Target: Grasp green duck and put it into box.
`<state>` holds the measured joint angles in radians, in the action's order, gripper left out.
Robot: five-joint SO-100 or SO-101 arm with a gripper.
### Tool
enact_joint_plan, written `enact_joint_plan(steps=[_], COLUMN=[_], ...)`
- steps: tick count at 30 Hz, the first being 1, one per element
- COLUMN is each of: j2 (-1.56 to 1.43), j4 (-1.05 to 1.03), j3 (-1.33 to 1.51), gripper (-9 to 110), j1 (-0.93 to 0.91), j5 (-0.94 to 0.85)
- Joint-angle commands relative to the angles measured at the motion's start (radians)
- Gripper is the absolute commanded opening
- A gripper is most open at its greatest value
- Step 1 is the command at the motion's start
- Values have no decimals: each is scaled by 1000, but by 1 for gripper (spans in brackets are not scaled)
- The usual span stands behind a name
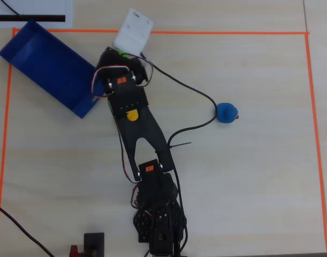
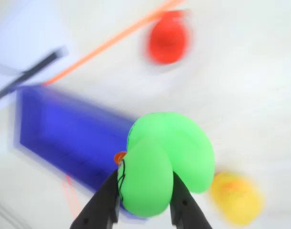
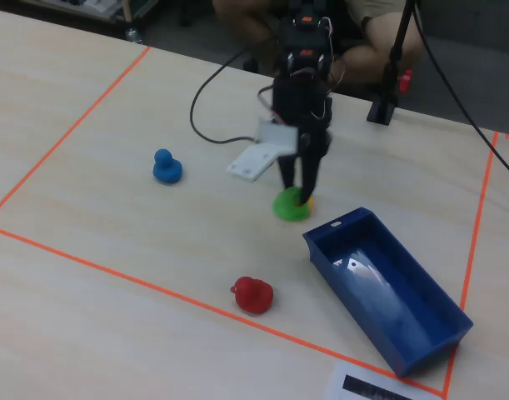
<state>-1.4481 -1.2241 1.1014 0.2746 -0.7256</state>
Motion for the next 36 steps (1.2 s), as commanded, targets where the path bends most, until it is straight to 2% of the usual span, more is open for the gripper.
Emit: enact_joint_plan(steps=[1,9,18,28,33,36], j2=[-55,37,428,561,635,641], j4=[-23,5,-120,-115,-189,-179], j3=[-87,-160,-686,-721,-721,-729], gripper=[0,0,0,0,16,20], j1=[107,230,256,244,264,262], j5=[69,166,170,137,86,86])
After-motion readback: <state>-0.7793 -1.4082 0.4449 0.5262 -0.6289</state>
